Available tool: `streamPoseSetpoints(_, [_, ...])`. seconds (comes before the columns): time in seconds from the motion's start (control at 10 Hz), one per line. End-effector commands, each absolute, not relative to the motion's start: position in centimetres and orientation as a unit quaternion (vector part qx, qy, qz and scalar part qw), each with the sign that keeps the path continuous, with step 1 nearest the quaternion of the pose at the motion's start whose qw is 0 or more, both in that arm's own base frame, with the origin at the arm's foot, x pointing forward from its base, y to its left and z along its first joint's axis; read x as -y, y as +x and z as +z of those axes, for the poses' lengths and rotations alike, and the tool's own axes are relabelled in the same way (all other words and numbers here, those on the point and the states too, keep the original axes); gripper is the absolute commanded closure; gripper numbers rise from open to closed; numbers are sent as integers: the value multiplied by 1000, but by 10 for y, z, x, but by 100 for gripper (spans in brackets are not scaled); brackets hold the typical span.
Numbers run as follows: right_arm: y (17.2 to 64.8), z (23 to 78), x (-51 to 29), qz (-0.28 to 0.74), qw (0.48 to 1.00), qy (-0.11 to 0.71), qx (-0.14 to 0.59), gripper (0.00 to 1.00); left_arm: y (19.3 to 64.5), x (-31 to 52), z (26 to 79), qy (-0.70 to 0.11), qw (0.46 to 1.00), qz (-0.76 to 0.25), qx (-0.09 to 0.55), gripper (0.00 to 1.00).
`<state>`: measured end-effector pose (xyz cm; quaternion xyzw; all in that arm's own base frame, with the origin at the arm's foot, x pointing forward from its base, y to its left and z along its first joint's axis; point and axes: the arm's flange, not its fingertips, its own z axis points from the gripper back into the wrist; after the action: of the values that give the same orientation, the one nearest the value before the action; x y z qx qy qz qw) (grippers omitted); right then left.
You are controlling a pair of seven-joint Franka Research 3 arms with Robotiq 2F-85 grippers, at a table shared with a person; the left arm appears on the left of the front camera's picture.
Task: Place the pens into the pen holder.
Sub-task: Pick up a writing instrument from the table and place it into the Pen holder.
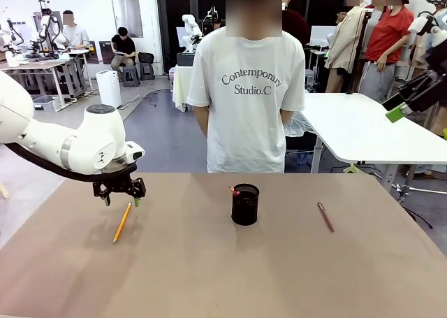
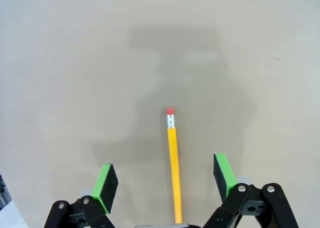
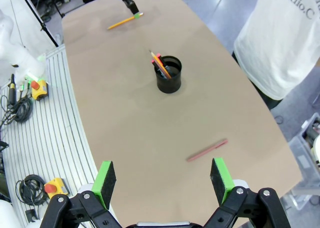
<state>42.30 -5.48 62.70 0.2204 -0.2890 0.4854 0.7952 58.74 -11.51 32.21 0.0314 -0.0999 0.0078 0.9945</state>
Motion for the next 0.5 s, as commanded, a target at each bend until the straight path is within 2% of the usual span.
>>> streamPoseSetpoints(0.0, [423, 630, 54, 487, 794, 220, 290, 0, 599, 121, 312, 48, 994, 30, 92, 0])
streamPoseSetpoints(0.3, [423, 630, 54, 487, 794, 220, 290, 0, 603, 119, 306, 47, 994, 41, 86, 0])
streamPoseSetpoints(0.4, [423, 630, 54, 487, 794, 220, 290, 0, 603, 119, 306, 41, 995, 31, 84, 19])
